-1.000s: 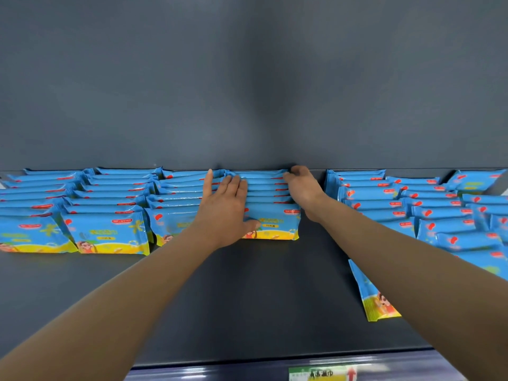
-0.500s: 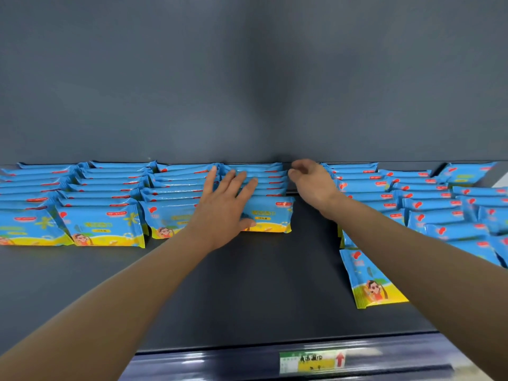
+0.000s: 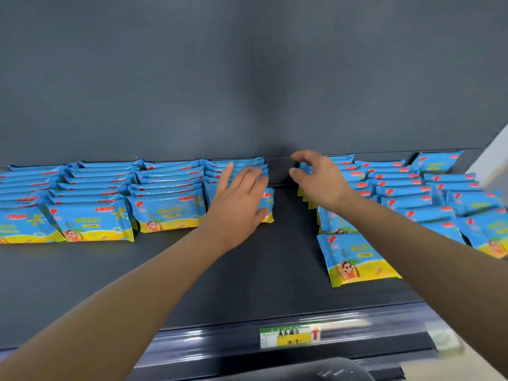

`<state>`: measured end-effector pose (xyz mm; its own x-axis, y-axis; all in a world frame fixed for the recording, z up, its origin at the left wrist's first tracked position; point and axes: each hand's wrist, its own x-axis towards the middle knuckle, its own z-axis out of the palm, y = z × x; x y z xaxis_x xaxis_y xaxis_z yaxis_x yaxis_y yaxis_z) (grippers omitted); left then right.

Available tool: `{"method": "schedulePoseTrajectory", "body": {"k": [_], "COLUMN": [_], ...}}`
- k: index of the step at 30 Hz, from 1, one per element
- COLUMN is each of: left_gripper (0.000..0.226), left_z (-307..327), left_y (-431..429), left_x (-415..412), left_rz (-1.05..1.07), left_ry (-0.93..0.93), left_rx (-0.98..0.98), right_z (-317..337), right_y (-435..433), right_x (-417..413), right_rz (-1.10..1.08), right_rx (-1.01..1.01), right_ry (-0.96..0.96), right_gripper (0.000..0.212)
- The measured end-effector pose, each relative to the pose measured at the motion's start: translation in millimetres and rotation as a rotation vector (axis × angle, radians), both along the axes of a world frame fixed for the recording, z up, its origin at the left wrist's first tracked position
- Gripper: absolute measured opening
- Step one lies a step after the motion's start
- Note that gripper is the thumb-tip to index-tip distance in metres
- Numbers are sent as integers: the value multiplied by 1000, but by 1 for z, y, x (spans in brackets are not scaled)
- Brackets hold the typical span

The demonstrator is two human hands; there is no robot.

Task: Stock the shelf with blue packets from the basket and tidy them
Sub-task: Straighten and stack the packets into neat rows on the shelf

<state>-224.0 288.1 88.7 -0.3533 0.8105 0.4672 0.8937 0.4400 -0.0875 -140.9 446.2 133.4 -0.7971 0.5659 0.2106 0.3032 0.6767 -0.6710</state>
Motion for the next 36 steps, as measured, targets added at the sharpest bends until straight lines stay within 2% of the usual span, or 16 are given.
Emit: {"method": "schedulePoseTrajectory", "body": {"k": [4, 9, 20, 25, 32, 36], "left_gripper": [47, 48, 56, 58, 54, 58], "left_z": [21, 31, 47, 52, 36, 40], "left_y": [8, 16, 40, 34, 31, 30], "left_x": [23, 67, 165, 171, 173, 162], "left_rz": [-32, 4, 47, 41, 2, 2], "left_ry": [-50, -57, -82, -71, -160, -214], "left_rx": [200, 253, 137, 99, -10, 29], "right_z": [15, 22, 39, 39, 42, 43], "right_y": [9, 30, 68, 64, 49, 49], "right_x": [37, 90, 163, 177, 193, 187], "right_rz": [21, 39, 93, 115, 83, 98], "right_rx": [122, 216, 204, 191, 283, 333], "right_ry": [11, 2, -42, -58, -153, -173], "right_gripper": [40, 42, 42, 43, 45, 47]}}
